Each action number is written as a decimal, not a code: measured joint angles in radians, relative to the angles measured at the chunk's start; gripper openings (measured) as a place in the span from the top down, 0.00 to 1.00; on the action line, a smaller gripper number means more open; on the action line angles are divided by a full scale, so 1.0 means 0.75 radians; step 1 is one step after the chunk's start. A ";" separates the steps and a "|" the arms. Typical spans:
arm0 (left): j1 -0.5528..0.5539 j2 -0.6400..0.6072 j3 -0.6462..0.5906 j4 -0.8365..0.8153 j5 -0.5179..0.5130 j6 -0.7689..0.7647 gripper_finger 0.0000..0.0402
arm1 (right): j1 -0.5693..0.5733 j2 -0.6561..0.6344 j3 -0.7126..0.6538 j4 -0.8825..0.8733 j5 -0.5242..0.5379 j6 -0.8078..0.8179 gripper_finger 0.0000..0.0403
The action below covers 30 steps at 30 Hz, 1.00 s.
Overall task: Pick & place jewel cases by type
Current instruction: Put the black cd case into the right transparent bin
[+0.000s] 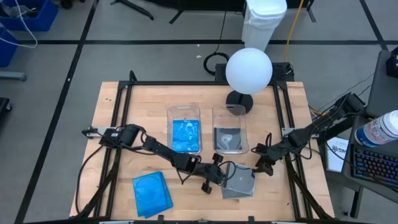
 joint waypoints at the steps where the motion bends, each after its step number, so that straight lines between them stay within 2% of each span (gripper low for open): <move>1: 0.001 0.000 0.000 0.000 0.007 0.000 0.99 | 0.000 0.000 -0.007 0.021 0.003 0.001 0.49; 9: 0.006 0.000 0.000 0.024 0.029 -0.010 0.99 | 0.001 0.061 -0.012 0.071 0.028 0.025 0.49; 18: 0.006 0.000 0.000 0.029 0.030 -0.012 0.99 | 0.001 0.192 -0.014 0.233 0.016 0.010 0.50; 21: 0.006 0.001 0.000 0.033 0.030 -0.013 0.98 | 0.001 0.231 -0.014 0.239 0.000 0.010 0.56; 30: 0.006 0.001 0.000 0.033 0.030 -0.021 0.98 | 0.001 0.248 -0.015 0.263 -0.010 0.008 0.87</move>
